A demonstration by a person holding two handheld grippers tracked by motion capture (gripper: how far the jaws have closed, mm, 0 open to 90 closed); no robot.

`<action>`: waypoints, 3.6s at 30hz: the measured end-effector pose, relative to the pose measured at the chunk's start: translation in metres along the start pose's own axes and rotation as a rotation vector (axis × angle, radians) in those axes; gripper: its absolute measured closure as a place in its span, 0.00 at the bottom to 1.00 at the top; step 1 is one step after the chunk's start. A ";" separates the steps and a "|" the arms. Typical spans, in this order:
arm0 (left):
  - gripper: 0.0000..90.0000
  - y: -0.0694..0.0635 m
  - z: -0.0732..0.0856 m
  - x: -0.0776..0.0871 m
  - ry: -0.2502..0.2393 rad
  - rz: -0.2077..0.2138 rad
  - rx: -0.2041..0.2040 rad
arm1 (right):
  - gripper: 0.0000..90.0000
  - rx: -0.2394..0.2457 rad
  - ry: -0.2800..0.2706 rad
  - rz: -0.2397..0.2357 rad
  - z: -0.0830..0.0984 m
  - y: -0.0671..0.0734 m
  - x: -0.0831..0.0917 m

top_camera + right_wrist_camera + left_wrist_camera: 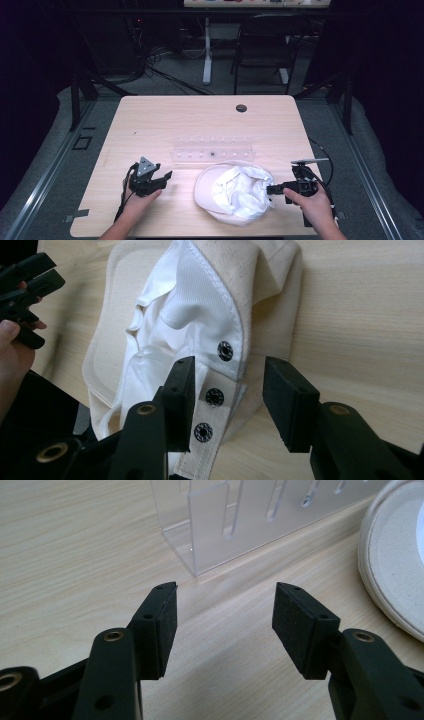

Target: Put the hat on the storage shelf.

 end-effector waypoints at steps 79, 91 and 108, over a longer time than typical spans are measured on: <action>0.49 -0.003 0.001 -0.002 0.014 -0.002 -0.033 | 0.93 -0.025 0.030 -0.145 -0.014 0.032 -0.001; 0.49 -0.003 0.001 -0.002 0.012 -0.002 -0.034 | 0.94 0.054 0.019 -0.051 -0.021 0.043 0.007; 0.49 -0.003 0.000 -0.001 0.010 -0.003 -0.035 | 0.94 0.054 -0.006 -0.157 -0.036 0.071 0.025</action>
Point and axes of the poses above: each handheld gripper's, and its own axes: x roughly backward along the jaws, z roughly out of its underside, y roughly to its left, the point moved 8 cm from there along -x, roughly forward along the jaws
